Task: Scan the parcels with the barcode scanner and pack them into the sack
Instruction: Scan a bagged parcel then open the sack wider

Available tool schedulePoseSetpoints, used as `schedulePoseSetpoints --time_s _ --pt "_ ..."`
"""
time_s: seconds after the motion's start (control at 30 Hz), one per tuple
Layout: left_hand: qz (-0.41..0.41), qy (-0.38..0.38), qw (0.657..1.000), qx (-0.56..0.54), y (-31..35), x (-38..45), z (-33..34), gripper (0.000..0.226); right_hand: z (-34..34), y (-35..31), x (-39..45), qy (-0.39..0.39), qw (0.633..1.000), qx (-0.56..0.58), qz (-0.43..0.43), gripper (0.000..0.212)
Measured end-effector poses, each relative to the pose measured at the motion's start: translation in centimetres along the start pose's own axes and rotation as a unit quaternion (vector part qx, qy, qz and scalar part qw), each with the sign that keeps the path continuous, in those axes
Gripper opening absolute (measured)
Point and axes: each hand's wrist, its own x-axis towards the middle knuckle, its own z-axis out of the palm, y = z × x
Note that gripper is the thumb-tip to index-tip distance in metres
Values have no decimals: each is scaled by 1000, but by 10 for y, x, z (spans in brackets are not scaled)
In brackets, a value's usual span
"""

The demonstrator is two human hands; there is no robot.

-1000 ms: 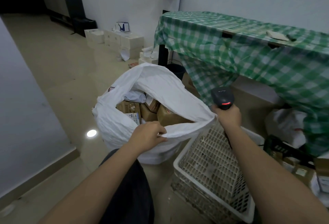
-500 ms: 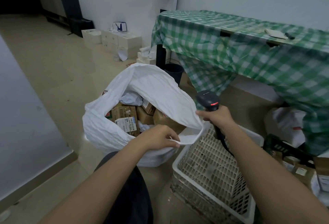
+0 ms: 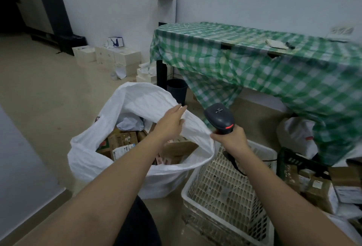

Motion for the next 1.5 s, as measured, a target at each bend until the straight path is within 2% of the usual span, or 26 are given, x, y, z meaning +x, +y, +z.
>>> schedulePoseSetpoints --time_s 0.13,0.23,0.3,0.37,0.47,0.57,0.7,0.73,0.8,0.87,0.93,1.07,1.27,1.37,1.5 --pt "77 -33 977 197 11 59 -2 56 -16 4 3 32 999 42 5 15" --pt "89 -72 942 317 11 89 -6 36 -25 8 15 63 996 66 8 15" --pt "98 -85 927 351 12 105 -8 27 -26 9 27 81 994 72 11 15" --pt "91 -58 943 316 13 120 -9 23 -25 10 44 101 993 56 14 17" --pt "58 48 973 216 19 141 -16 22 -24 5 74 136 990 19 23 19" --pt "67 140 966 205 36 168 -40 26 -29 -28 105 180 984 -2 3 20" --pt "84 244 957 134 51 190 -76 27 -40 -79 132 225 971 39 -75 23" --pt "90 241 959 115 47 190 -76 26 -42 -81 133 224 971 39 -79 24" --pt "87 184 975 84 30 187 -63 26 -46 -68 130 213 976 7 -53 18" --pt "55 91 993 55 13 175 -46 40 -50 -44 121 203 978 -45 -16 18" --pt "32 51 998 22 4 158 -34 53 -50 -23 110 188 980 -59 11 21" --pt "38 72 997 -8 1 125 -25 64 -48 -7 84 190 981 -34 13 20" --pt "2 122 992 -22 17 72 -24 55 -54 -9 46 139 990 -20 -3 25" --pt "-34 171 985 -14 31 45 -26 45 -61 -15 24 116 992 -51 -24 14" --pt "12 190 982 -18 60 16 -22 35 -81 -16 -5 83 987 -136 -33 15"
